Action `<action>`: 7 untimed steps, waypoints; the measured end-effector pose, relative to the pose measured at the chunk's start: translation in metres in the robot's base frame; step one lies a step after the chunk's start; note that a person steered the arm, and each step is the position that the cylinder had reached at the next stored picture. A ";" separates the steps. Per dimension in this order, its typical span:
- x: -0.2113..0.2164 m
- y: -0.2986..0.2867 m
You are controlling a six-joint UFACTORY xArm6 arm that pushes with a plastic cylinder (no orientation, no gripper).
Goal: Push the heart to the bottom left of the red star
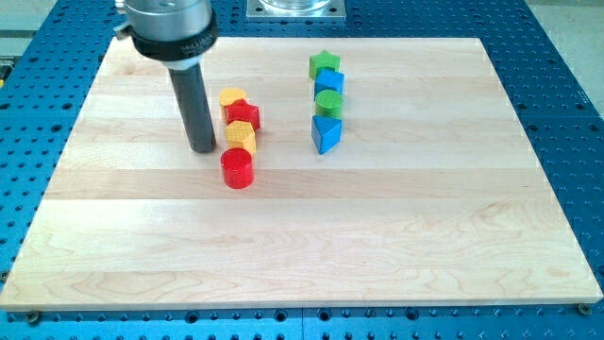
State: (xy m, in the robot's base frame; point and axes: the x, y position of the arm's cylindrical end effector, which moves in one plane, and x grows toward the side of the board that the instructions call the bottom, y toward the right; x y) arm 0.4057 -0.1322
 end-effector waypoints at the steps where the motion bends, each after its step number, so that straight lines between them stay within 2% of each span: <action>1: -0.070 -0.015; 2: -0.144 -0.016; 3: -0.169 0.028; 4: -0.158 0.075; 5: -0.090 0.075; 7: -0.021 0.075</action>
State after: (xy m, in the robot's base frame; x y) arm 0.3844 -0.0568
